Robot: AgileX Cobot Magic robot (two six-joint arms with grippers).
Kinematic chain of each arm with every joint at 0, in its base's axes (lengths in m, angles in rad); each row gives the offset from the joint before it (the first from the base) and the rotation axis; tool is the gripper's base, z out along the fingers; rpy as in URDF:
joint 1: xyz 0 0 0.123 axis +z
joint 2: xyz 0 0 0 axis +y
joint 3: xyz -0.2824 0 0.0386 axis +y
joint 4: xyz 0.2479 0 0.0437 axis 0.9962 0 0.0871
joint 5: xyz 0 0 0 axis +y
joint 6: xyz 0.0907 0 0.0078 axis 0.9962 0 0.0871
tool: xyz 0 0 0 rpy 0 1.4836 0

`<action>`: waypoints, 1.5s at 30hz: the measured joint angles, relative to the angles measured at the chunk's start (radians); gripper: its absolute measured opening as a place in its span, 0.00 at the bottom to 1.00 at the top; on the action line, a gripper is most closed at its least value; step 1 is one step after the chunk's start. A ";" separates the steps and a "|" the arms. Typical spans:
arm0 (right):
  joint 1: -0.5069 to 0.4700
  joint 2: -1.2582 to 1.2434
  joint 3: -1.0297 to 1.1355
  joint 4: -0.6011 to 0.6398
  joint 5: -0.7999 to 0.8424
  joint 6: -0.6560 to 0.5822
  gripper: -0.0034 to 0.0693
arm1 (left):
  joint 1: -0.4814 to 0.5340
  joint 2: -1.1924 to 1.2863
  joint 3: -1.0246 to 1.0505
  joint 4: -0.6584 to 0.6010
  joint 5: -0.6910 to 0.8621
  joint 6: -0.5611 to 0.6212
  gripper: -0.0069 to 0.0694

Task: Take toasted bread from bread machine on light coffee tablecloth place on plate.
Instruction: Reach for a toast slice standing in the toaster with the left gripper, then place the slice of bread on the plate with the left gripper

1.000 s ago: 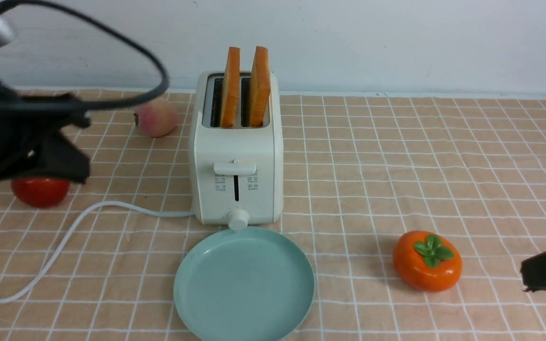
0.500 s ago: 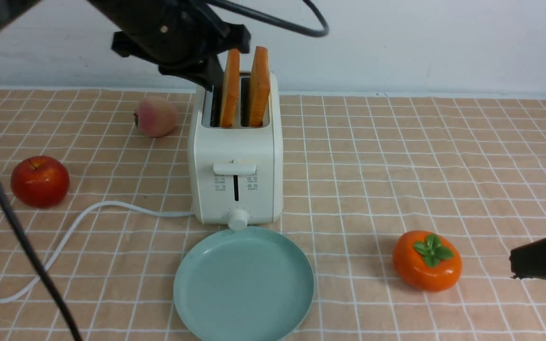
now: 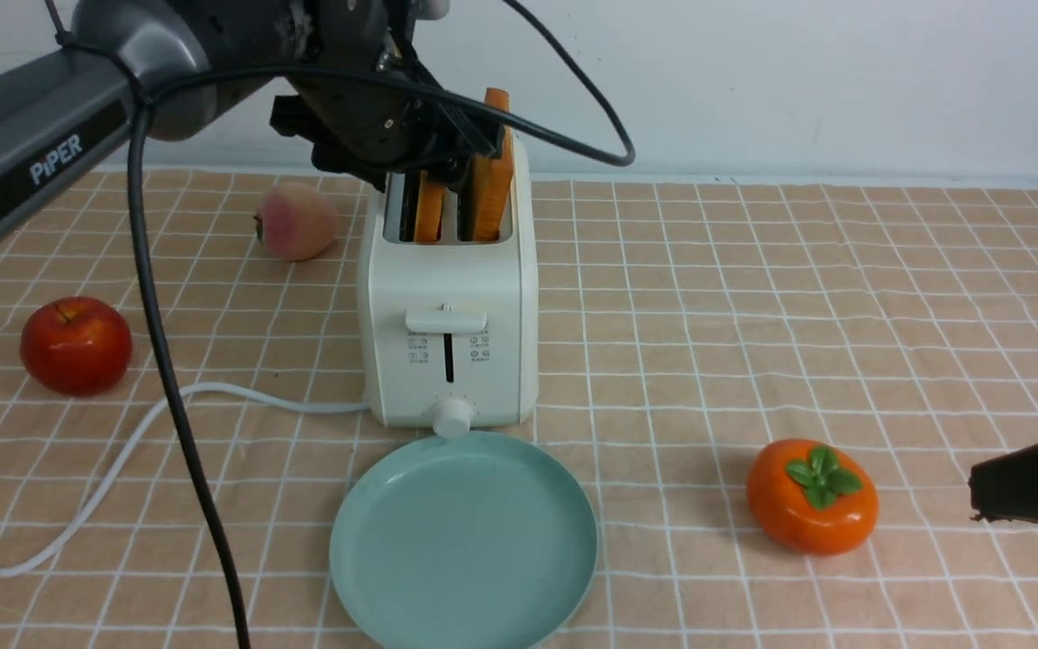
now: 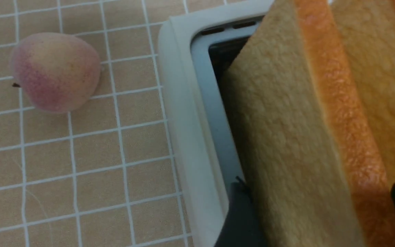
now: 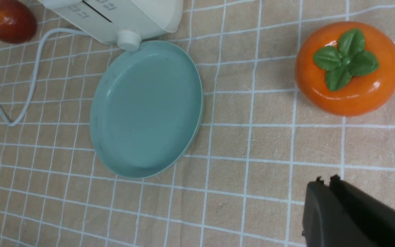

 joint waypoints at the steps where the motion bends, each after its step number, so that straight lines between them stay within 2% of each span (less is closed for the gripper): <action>1: 0.000 0.000 0.000 0.000 -0.002 0.000 0.09 | 0.000 0.006 -0.003 0.000 0.006 -0.001 0.56; 2: 0.000 0.000 0.000 0.000 -0.003 0.000 0.10 | 0.000 0.009 -0.005 0.000 0.010 -0.002 0.48; 3: 0.000 0.000 0.000 0.000 -0.003 0.000 0.10 | 0.000 0.010 -0.010 0.000 0.020 -0.003 0.34; 5: 0.000 0.000 0.000 0.000 -0.003 0.000 0.10 | 0.000 0.008 -0.027 0.003 0.052 -0.005 0.19; 10: 0.000 0.000 0.001 0.000 -0.003 0.000 0.11 | 0.000 -0.045 -0.078 0.009 0.121 -0.005 0.21; 13: 0.000 0.000 0.001 0.000 -0.003 0.000 0.11 | 0.000 -0.128 -0.106 0.049 0.189 0.004 0.21; 14: 0.000 0.000 0.001 0.000 -0.003 0.000 0.12 | 0.000 -0.210 -0.115 0.095 0.258 0.010 0.21; 18: 0.000 0.000 0.001 0.000 -0.003 -0.001 0.13 | 0.000 -0.343 -0.110 0.144 0.374 -0.006 0.21; 21: 0.000 0.000 0.001 0.000 -0.004 -0.003 0.13 | 0.000 -0.439 -0.047 0.134 0.389 -0.027 0.21; 25: 0.000 0.000 0.001 0.000 -0.007 -0.003 0.14 | 0.000 -0.588 0.236 0.003 0.375 -0.035 0.21; 28: 0.000 0.000 0.001 0.000 -0.007 -0.003 0.15 | 0.000 -0.658 0.461 -0.107 0.263 -0.035 0.21; 30: 0.000 0.000 0.001 0.000 -0.007 -0.003 0.15 | 0.000 -0.693 0.698 -0.265 0.068 -0.025 0.21; 34: 0.000 0.000 0.001 0.000 -0.010 -0.003 0.16 | 0.000 -0.661 0.961 -0.555 -0.198 0.044 0.21; 35: 0.000 0.000 0.001 0.000 -0.010 -0.003 0.16 | 0.000 -0.642 1.007 -0.627 -0.249 0.074 0.21; 36: 0.000 0.000 0.001 0.000 -0.010 -0.003 0.16 | 0.000 -0.642 1.015 -0.640 -0.258 0.082 0.21; 37: 0.000 0.000 0.001 0.000 -0.010 -0.003 0.16 | 0.000 -0.600 1.063 -0.739 -0.326 0.162 0.21; 38: 0.000 0.000 0.001 0.000 -0.012 -0.003 0.16 | 0.000 -0.573 1.080 -0.785 -0.352 0.212 0.21; 43: 0.000 0.000 0.001 0.000 -0.023 -0.003 0.17 | 0.000 -0.460 1.091 -0.959 -0.404 0.420 0.21; 45: 0.000 0.000 0.001 0.000 -0.024 -0.003 0.17 | 0.000 -0.446 1.091 -0.980 -0.410 0.458 0.21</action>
